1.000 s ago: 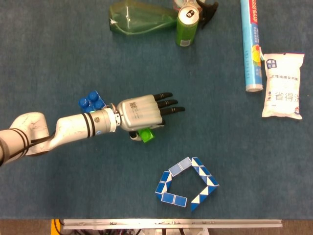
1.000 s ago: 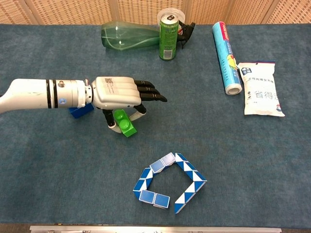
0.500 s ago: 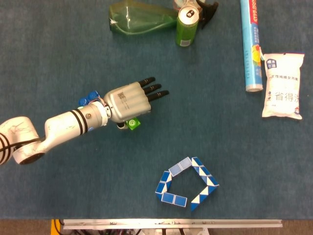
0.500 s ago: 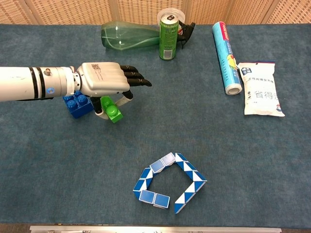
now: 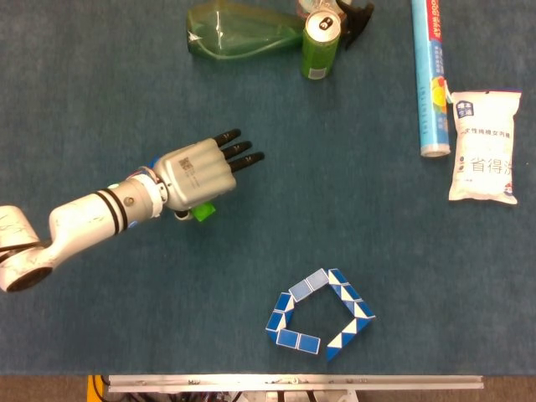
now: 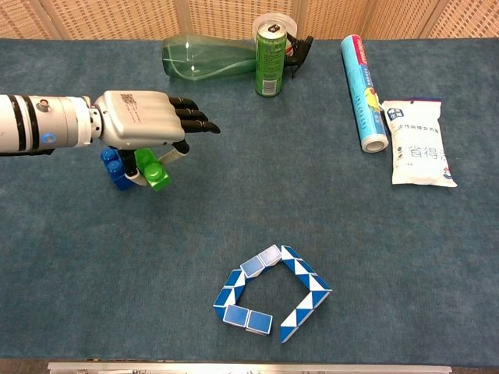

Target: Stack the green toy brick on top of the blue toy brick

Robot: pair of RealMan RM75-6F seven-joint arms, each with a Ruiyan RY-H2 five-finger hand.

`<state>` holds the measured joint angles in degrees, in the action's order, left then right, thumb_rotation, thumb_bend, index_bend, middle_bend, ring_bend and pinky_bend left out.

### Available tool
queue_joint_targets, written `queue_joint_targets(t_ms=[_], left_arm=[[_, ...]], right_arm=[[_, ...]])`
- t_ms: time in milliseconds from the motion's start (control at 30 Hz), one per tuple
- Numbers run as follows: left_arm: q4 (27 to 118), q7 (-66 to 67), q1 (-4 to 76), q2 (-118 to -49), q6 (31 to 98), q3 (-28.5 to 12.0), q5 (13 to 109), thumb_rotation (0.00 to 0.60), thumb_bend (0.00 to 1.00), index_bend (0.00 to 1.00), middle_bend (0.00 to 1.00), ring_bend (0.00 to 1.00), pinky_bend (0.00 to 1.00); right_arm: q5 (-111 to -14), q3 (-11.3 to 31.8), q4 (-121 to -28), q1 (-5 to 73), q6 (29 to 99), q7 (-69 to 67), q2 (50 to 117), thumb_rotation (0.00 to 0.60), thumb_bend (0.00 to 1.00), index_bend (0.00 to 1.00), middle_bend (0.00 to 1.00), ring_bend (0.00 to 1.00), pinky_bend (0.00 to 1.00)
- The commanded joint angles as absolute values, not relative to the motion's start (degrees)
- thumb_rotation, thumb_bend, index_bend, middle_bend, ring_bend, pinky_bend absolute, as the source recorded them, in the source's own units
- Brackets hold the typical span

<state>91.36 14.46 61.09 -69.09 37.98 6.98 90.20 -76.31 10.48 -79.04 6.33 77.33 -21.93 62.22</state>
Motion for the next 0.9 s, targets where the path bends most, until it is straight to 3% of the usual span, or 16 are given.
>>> queue_joint_targets(t_ms=[33,600,900], left_arm=[[91.74,14.40,60.51,-68.16,37.98,7.30,90.42,0.600,0.14,0.66,0.00,0.00,0.05],[91.69,11.98,58.07,-63.43,37.70,7.92,91.04,0.600,0.14,0.66,0.00,0.00,0.05],[91.99,14.57,56.91,-62.32,35.25,5.59,83.34,0.600,0.14,0.66,0.00,0.00,0.05]], right_arm=[[-76.27,10.46,-79.06,6.38,77.24,-21.82,62.25,0.600,0.24,0.43,0.43,0.33,0.41],[-75.65,10.45,-78.94,6.84,76.30,-20.80,62.58,0.600,0.24,0.43,0.43,0.33,0.41],[-75.53,10.40,-79.06,7.01,76.03,-20.28,62.68,0.600,0.24,0.43,0.43,0.33,0.41]])
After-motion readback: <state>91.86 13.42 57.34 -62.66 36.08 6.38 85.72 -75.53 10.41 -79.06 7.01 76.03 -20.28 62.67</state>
